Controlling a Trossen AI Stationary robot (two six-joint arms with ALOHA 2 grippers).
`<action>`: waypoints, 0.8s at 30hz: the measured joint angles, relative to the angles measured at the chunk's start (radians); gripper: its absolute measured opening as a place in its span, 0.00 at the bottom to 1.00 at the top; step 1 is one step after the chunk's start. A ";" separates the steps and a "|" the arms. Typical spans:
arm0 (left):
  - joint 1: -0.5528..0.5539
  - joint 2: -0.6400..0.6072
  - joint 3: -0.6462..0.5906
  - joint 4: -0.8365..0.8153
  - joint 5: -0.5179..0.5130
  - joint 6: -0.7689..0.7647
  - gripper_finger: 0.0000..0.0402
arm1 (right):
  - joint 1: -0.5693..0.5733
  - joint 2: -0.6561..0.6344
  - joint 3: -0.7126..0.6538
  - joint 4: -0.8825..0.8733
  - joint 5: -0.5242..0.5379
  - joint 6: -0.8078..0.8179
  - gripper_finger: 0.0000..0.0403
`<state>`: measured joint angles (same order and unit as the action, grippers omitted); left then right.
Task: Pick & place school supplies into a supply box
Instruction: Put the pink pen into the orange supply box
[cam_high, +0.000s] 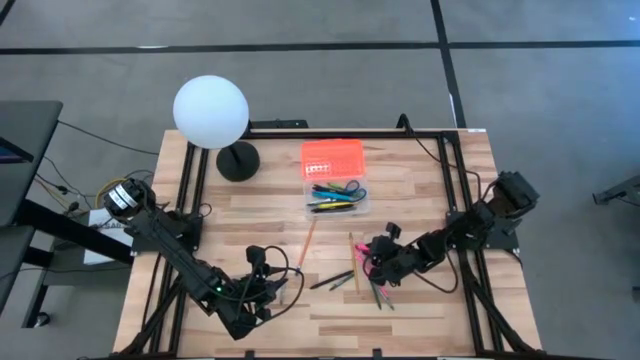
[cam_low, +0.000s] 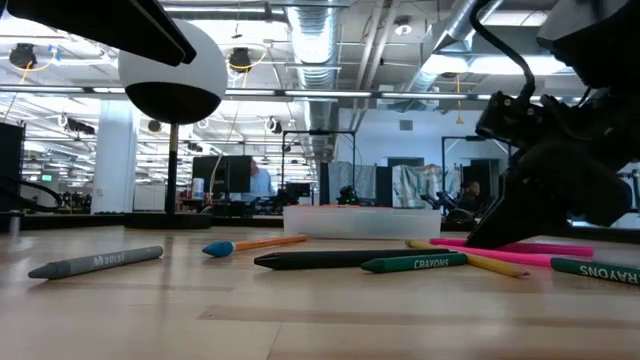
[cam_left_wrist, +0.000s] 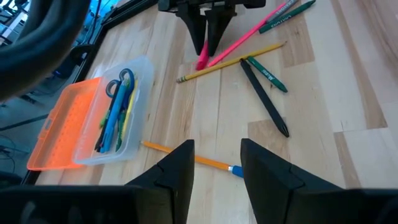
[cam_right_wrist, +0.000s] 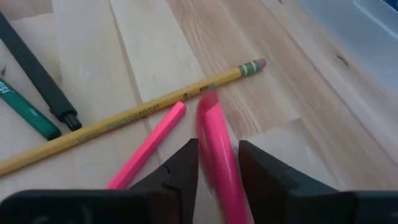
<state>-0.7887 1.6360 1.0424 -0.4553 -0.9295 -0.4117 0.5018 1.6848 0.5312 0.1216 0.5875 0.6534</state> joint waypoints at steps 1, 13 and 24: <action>0.000 0.000 0.000 0.000 0.000 0.000 0.31 | 0.000 -0.001 0.000 -0.011 -0.006 0.003 0.26; 0.000 0.000 0.000 -0.001 0.000 0.000 0.31 | -0.003 -0.059 0.003 -0.145 -0.150 -0.060 0.19; 0.000 0.000 0.000 -0.002 -0.001 -0.002 0.31 | -0.066 -0.190 0.080 -0.491 -0.390 -0.078 0.18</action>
<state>-0.7887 1.6363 1.0424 -0.4572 -0.9304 -0.4141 0.4356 1.4951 0.6110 -0.3694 0.1978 0.5754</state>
